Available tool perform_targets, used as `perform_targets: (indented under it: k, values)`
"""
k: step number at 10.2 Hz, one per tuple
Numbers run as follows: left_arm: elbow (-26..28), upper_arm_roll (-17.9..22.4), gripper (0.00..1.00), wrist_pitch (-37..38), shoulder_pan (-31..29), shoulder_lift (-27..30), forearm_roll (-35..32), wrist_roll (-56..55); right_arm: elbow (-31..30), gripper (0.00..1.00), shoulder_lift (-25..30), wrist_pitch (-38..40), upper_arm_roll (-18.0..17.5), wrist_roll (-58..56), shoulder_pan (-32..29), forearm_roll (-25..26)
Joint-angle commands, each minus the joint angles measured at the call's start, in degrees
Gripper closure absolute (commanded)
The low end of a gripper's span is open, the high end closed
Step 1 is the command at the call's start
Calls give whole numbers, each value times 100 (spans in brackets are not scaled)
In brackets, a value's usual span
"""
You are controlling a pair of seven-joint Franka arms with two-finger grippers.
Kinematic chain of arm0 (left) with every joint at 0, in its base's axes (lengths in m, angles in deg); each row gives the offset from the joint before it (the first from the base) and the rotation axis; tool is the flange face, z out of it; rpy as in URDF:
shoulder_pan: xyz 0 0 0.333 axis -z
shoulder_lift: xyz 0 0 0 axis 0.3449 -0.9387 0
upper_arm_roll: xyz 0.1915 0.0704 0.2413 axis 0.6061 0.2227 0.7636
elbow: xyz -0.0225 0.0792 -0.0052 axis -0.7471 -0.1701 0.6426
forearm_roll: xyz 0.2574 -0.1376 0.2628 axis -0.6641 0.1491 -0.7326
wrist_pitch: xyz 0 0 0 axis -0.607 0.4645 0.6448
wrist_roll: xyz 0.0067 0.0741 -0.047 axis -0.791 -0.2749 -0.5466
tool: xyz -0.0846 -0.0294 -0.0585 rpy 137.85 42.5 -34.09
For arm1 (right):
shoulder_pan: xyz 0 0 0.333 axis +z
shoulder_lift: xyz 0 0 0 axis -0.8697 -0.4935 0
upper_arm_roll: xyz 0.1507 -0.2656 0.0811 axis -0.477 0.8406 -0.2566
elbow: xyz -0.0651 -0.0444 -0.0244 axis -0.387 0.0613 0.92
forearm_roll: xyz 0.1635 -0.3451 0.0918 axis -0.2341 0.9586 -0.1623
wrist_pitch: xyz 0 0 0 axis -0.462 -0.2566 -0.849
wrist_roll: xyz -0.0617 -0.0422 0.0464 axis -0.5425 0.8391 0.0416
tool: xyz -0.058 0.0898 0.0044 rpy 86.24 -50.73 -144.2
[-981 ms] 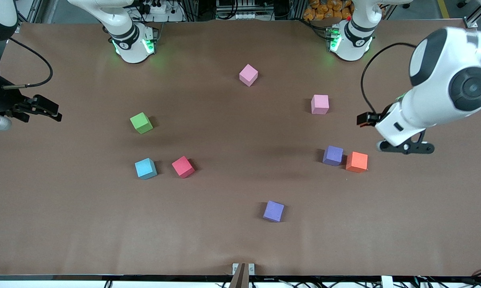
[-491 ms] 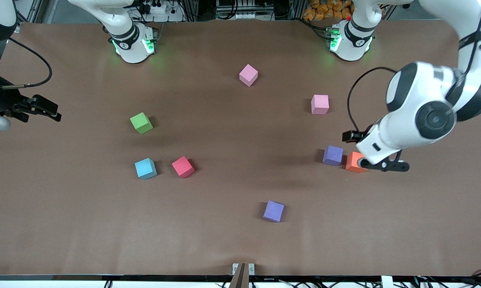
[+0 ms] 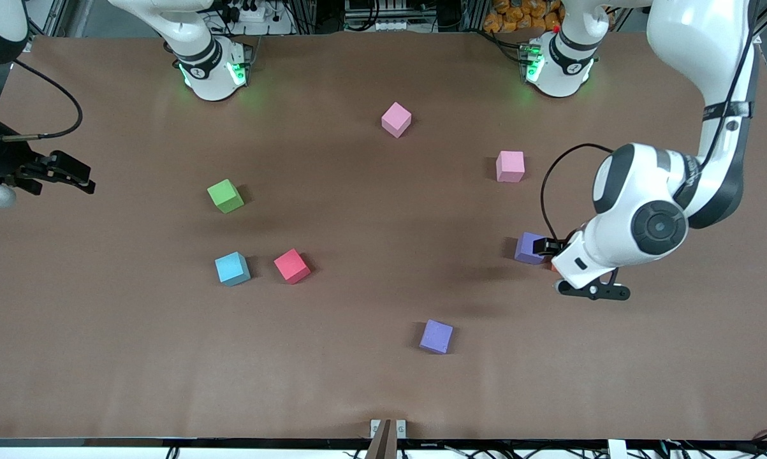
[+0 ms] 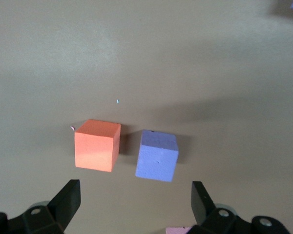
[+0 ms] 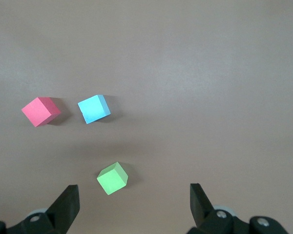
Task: Arrange blocks into number 1
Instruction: 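Move the left gripper down over the purple cube beside the orange cube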
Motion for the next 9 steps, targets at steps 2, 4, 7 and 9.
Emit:
perform_targets:
  k: [2, 4, 7, 9]
  values:
    - [-85, -1, 0, -562, 40, -541, -185, -2, 136, 0, 61, 177, -137, -71, -163, 76]
    - [-85, -1, 0, -827, 260, -682, -185, -413, 153, 0, 70, 178, -146, -71, -171, 76]
    - [238, -10, 0, -916, 365, -630, -194, -530, 224, 0, 61, 326, -146, -63, -172, 76]
    - [546, -10, 0, -916, 357, -507, -194, -529, 215, 0, 61, 327, -146, -63, -163, 76]
